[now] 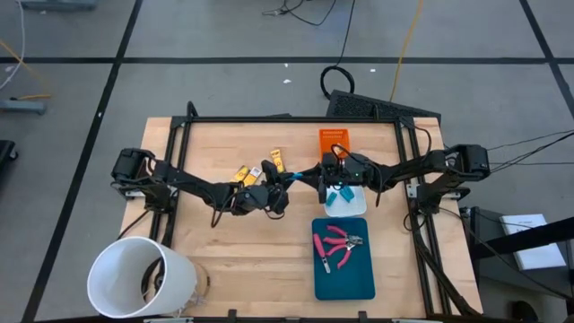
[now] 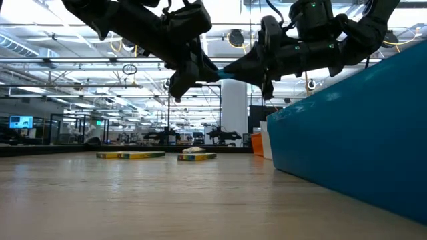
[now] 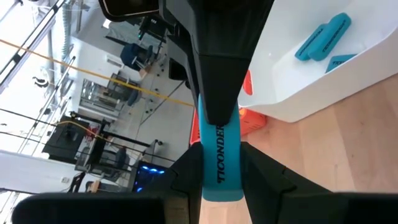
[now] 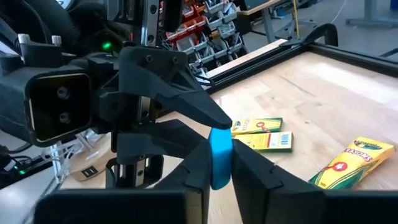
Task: Pick & Place School Supplies
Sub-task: Put the blue eraser into the white bin, then put the yellow crayon box into the orange bin
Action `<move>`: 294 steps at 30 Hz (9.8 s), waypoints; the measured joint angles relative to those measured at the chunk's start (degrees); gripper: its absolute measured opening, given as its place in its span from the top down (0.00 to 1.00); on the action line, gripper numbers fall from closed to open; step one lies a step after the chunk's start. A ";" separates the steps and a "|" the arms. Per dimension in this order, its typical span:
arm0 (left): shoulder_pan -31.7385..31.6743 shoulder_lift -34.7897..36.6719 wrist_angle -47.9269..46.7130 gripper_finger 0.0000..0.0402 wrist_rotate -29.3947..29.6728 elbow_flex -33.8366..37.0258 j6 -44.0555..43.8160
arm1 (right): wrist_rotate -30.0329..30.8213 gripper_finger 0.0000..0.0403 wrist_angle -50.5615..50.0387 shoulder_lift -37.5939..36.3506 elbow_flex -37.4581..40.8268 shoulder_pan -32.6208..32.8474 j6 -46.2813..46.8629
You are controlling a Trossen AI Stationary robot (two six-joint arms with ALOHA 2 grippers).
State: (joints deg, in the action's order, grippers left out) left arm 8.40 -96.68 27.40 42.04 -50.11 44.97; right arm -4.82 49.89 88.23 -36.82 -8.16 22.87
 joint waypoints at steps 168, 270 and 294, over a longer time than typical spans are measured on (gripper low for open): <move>-8.28 20.72 -54.85 0.73 -11.51 -0.02 -47.08 | 24.75 0.61 -24.34 -23.78 8.50 13.32 -5.49; -3.72 27.56 -21.42 0.44 -3.05 14.84 -34.96 | 13.13 0.94 -8.18 -18.85 11.70 -10.86 -10.39; -11.13 27.17 -16.59 0.44 -15.26 15.43 -39.81 | 16.96 0.86 -7.02 -17.09 21.14 -22.03 -11.60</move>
State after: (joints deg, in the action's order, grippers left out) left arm -2.72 -69.52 10.81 26.79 -34.68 5.16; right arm 12.14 42.87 71.13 -15.68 -30.20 11.27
